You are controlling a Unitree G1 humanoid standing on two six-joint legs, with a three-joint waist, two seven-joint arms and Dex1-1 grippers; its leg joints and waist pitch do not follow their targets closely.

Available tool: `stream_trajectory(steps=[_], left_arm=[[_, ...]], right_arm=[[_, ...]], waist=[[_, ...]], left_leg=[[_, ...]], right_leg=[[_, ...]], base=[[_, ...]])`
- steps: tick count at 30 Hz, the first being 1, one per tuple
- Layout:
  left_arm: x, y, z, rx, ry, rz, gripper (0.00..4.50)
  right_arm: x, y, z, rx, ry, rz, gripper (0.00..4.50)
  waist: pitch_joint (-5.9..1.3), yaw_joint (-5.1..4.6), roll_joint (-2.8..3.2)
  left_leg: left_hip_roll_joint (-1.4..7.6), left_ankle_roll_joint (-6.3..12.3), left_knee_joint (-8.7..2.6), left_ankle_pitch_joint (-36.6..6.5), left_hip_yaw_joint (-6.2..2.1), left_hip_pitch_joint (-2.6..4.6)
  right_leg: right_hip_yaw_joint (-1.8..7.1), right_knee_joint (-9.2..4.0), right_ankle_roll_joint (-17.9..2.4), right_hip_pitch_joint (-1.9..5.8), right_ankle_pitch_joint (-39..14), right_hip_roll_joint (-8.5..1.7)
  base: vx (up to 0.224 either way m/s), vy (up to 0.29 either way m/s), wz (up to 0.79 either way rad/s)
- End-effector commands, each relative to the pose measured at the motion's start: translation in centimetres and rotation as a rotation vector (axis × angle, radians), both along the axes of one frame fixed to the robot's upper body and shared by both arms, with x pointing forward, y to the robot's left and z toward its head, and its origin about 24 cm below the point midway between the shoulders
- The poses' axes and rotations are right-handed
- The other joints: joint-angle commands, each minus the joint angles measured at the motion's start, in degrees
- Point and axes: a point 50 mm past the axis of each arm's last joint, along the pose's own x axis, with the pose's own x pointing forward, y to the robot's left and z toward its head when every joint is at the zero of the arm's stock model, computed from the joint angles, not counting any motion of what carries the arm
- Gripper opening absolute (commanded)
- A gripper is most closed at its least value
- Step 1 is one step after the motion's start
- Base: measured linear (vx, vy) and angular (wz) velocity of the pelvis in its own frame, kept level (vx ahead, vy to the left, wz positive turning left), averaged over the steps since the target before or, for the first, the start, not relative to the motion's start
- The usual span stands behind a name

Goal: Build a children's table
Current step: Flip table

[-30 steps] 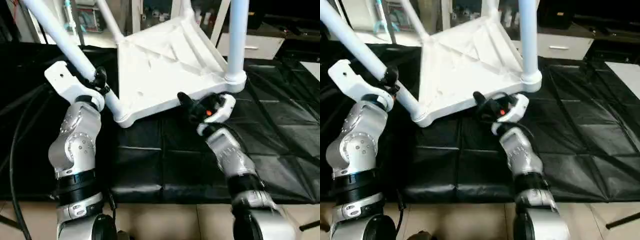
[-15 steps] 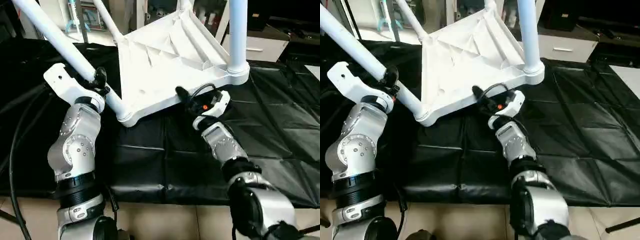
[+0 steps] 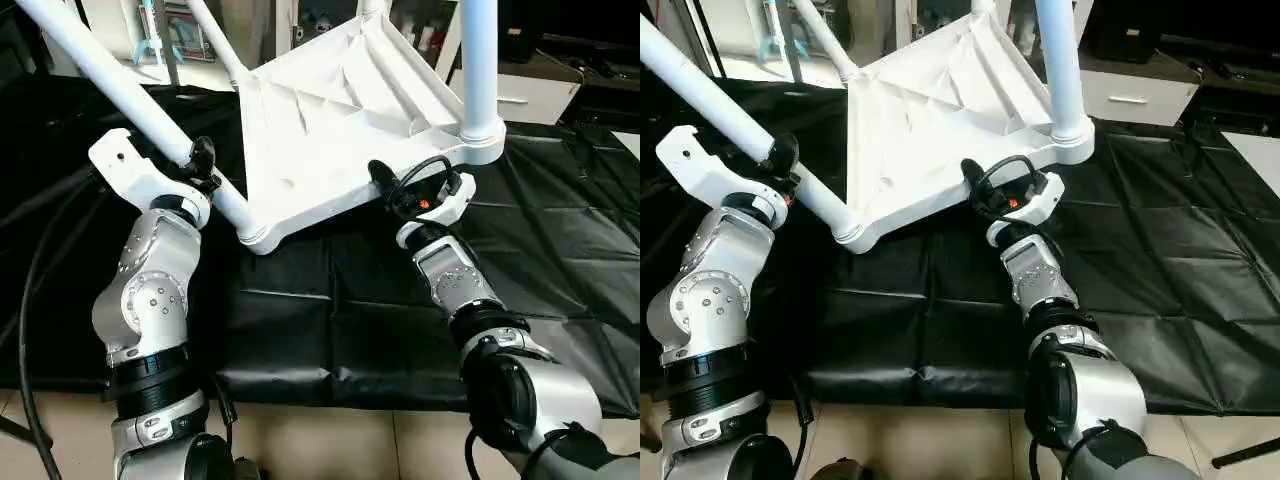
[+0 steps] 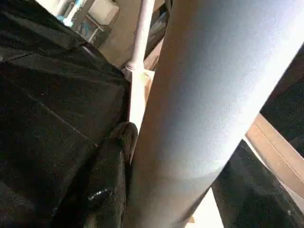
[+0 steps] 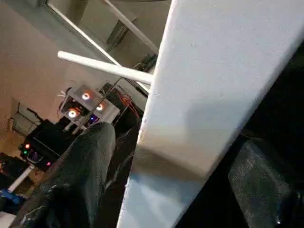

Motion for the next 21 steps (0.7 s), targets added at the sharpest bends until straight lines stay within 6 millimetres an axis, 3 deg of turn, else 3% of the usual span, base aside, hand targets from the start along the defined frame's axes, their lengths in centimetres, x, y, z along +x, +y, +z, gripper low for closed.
stream_trajectory(steps=[1,10,21], left_arm=[[0.0,-1.1,-0.9,-0.058,0.027,-0.080,2.11],[0.0,-1.1,-0.9,-0.052,0.029,-0.086,2.11],[-0.1,-1.3,-1.2,-0.041,0.040,-0.096,2.08]], right_arm=[[0.6,-0.6,1.3,-0.014,-0.039,-0.037,3.30],[0.9,-1.0,1.5,-0.030,-0.039,-0.063,2.47],[1.2,-1.8,2.7,-0.112,-0.111,-0.098,2.25]], waist=[[-4.46,0.01,0.12],[-4.45,0.04,0.07],[-4.35,-0.03,0.16]], left_leg=[[4.88,6.74,-3.30,3.21,-1.45,1.86],[4.91,7.22,-3.24,3.43,-1.42,1.84],[4.99,5.97,-3.36,1.41,-1.38,1.85]], right_leg=[[2.26,-2.31,-17.32,2.24,9.04,-5.63],[2.24,-2.29,-17.52,2.25,9.24,-5.69],[2.25,-2.41,-17.16,2.19,7.45,-5.66]], base=[[0.000,0.000,0.00],[0.000,0.000,0.00],[0.000,0.000,0.00]])
